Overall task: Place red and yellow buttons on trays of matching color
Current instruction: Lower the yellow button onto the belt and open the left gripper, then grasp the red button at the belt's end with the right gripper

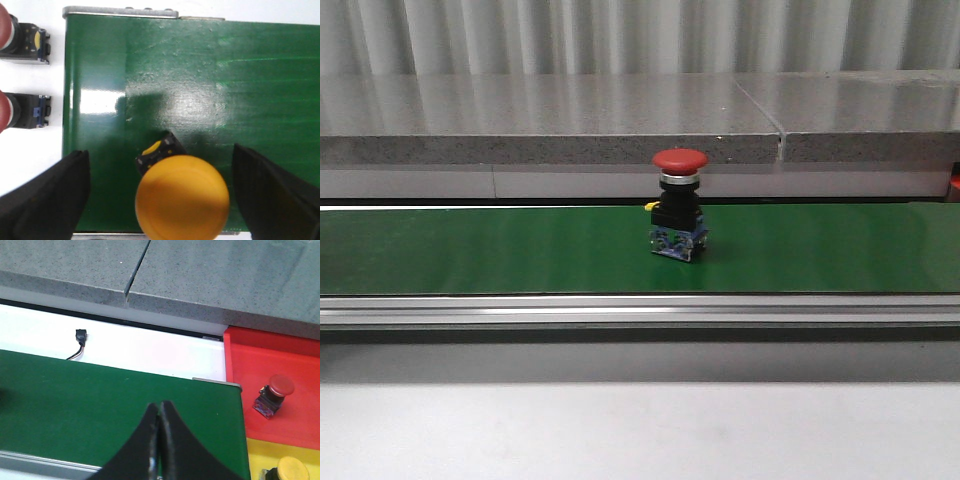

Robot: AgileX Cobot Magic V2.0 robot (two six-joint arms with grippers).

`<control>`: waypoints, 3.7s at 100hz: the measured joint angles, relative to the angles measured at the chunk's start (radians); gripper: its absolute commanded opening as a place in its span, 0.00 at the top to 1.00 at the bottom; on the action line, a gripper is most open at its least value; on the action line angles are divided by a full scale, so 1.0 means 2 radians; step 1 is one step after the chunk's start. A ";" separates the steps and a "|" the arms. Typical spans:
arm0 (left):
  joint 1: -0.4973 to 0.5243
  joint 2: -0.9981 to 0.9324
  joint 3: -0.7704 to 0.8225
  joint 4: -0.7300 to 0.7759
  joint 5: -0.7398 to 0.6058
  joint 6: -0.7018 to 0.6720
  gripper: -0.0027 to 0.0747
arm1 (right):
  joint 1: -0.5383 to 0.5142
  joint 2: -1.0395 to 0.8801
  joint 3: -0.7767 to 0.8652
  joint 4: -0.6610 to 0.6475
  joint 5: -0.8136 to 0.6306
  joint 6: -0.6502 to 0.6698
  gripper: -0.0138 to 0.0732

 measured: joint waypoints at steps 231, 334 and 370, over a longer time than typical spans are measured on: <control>0.000 -0.542 0.301 -0.113 -0.113 0.110 0.99 | 0.000 0.000 0.000 0.000 0.011 0.000 0.74; 0.000 -0.542 0.301 -0.113 -0.112 0.110 0.99 | 0.001 0.304 -0.106 0.005 0.096 0.000 0.11; 0.000 -0.542 0.301 -0.113 -0.112 0.110 0.99 | 0.001 0.418 -0.168 0.008 0.081 0.000 0.26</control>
